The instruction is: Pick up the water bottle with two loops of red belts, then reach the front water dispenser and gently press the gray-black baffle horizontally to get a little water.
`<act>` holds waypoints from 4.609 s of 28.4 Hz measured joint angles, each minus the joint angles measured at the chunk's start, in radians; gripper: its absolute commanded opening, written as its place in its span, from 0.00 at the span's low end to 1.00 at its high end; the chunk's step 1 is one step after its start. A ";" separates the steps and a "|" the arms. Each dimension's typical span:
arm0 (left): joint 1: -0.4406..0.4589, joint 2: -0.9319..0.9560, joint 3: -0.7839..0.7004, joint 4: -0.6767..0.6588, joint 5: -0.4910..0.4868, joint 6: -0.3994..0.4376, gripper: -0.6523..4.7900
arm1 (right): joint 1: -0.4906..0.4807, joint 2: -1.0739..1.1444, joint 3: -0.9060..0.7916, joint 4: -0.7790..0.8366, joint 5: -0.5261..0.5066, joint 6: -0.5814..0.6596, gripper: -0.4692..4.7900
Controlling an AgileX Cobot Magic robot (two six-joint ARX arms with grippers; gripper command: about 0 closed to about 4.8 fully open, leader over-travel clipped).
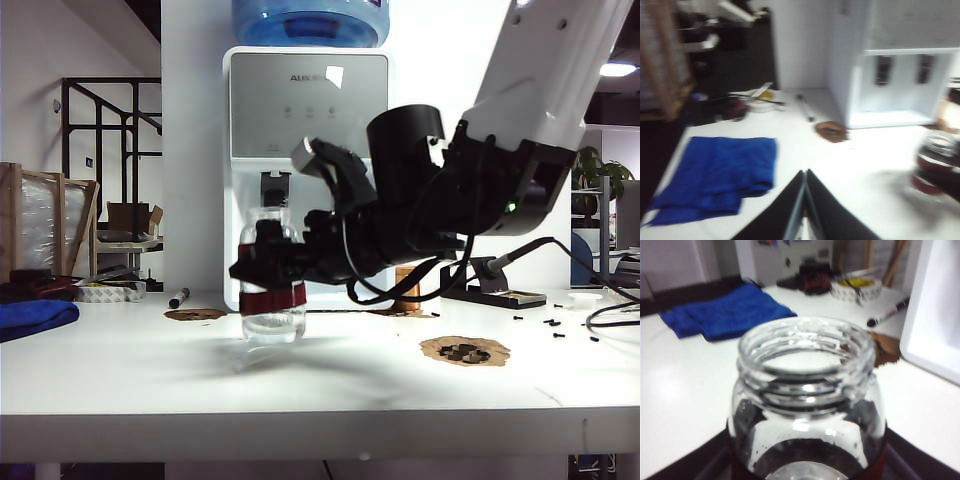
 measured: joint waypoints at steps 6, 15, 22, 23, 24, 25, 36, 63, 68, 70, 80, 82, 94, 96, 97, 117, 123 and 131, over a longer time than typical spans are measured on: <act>0.000 -0.002 0.000 -0.005 -0.127 0.000 0.11 | 0.006 0.000 0.000 -0.008 0.039 -0.004 0.09; 0.000 -0.026 -0.001 -0.110 -0.140 0.000 0.11 | 0.012 0.006 0.000 -0.012 0.039 -0.003 0.09; 0.000 -0.115 -0.058 -0.114 -0.147 0.003 0.11 | 0.012 0.035 0.002 0.020 0.033 0.030 0.09; 0.000 -0.132 -0.068 -0.114 -0.147 0.005 0.11 | 0.012 0.040 0.002 0.031 0.027 0.037 0.09; 0.000 -0.150 -0.079 -0.114 -0.147 0.013 0.11 | 0.012 0.046 0.003 0.041 0.023 0.043 0.09; 0.000 -0.165 -0.089 -0.114 -0.148 0.028 0.11 | 0.012 0.056 0.006 0.055 0.019 0.052 0.09; 0.000 -0.169 -0.144 -0.067 -0.150 0.052 0.11 | 0.015 0.066 0.008 0.082 0.016 0.079 0.42; 0.002 -0.197 -0.610 0.602 -0.198 0.132 0.11 | 0.026 -0.029 -0.007 -0.039 0.080 0.083 1.00; 0.002 -0.276 -0.657 0.558 -0.195 0.132 0.11 | 0.026 -0.064 -0.013 -0.156 0.084 0.083 1.00; 0.002 -0.313 -0.657 0.523 -0.192 0.132 0.11 | 0.024 -0.075 -0.027 -0.180 0.085 0.083 1.00; 0.002 -0.310 -0.657 0.416 -0.192 0.132 0.11 | 0.021 -0.177 -0.043 -0.295 0.089 0.083 1.00; 0.002 -0.310 -0.657 0.416 -0.191 0.132 0.11 | 0.021 -0.199 -0.046 -0.331 0.095 0.081 1.00; 0.002 -0.310 -0.657 0.416 -0.192 0.132 0.11 | 0.020 -0.483 -0.251 -0.413 0.179 0.048 0.84; 0.002 -0.310 -0.657 0.416 -0.192 0.132 0.11 | 0.020 -0.549 -0.290 -0.425 0.197 0.050 0.54; 0.002 -0.310 -0.657 0.416 -0.192 0.132 0.11 | 0.020 -0.577 -0.301 -0.442 0.207 0.049 0.43; 0.002 -0.310 -0.657 0.416 -0.192 0.132 0.11 | -0.276 -1.195 -0.605 -0.591 0.192 0.013 0.08; 0.002 -0.310 -0.657 0.416 -0.192 0.132 0.11 | -0.462 -1.478 -0.695 -0.599 0.041 0.076 0.09; 0.002 -0.310 -0.657 0.416 -0.192 0.132 0.11 | -0.507 -1.746 -0.780 -0.857 0.008 0.134 0.08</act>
